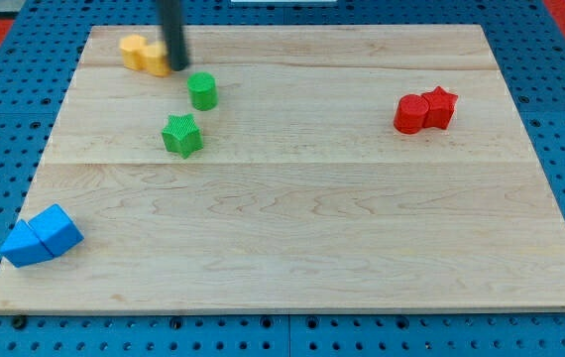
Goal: Push the green circle towards the top left
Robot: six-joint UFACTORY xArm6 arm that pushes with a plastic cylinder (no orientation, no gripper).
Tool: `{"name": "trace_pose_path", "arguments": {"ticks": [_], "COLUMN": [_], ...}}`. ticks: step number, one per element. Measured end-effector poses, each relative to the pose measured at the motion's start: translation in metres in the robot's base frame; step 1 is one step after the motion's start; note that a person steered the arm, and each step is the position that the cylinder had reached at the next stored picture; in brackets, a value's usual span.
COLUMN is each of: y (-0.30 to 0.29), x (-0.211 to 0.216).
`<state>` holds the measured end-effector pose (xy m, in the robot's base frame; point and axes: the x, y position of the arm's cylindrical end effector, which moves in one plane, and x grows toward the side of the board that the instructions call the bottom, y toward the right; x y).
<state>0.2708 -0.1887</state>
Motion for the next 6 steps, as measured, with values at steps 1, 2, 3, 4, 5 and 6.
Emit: {"name": "trace_pose_path", "arguments": {"ticks": [1,2,3,4,5,6], "y": [0.034,0.154,0.167,0.059,0.014,0.017], "x": [-0.006,0.007,0.049,0.054,0.055,0.116]}}
